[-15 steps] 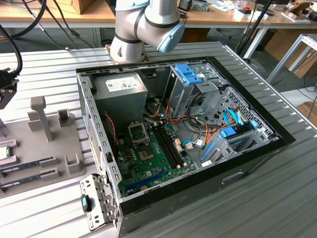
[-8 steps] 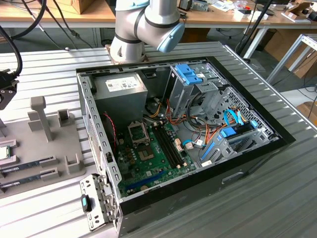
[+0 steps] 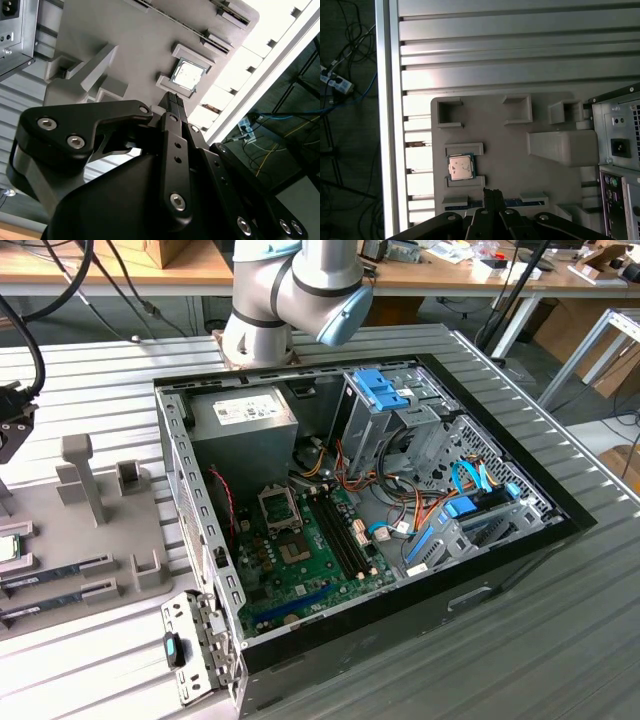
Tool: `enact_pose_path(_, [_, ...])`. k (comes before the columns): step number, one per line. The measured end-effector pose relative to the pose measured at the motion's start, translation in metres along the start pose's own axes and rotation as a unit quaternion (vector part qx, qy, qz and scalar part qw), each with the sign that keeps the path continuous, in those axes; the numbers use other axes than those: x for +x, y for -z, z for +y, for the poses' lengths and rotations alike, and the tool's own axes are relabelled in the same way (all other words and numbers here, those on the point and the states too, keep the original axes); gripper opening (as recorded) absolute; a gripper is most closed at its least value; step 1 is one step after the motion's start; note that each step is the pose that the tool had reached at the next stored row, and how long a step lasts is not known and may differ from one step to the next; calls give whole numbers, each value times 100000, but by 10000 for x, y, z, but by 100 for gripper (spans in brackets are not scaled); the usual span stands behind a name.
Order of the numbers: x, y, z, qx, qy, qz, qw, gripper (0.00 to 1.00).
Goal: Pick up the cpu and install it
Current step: 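Reach for the cpu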
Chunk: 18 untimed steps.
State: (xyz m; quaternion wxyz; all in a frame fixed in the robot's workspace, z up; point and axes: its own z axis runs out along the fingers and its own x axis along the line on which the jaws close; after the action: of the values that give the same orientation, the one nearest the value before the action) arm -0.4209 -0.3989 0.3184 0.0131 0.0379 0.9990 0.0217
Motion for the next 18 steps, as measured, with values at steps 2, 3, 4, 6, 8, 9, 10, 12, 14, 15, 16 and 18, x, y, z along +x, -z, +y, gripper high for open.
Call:
enact_pose_path(2, [1,-4,0,1,2,2,100000,11])
enact_pose_path(3, [2,-6,0,0,2,1,100000,11])
enact_pose_path(4, [3,-9,-1,0,0,0,100000,11])
enact_pose_path(6, [5,-17,-1,0,2,0,100000,11])
enact_pose_path(8, [7,-27,-2,-2,1,-4,100000,11])
enact_pose_path(9, [7,-30,-2,-2,0,-1,100000,11])
enact_pose_path(10, [8,-32,-2,0,1,0,100000,11])
enact_pose_path(12, [11,-39,-3,-1,2,0,100000,11])
enact_pose_path(14, [18,-48,-3,0,-1,0,100000,11])
enact_pose_path(15, [18,-51,-3,2,2,2,100000,11])
enact_pose_path(16, [20,-56,0,1,0,2,100000,11])
enact_pose_path(18, [22,-65,6,-7,1,-6,100000,11])
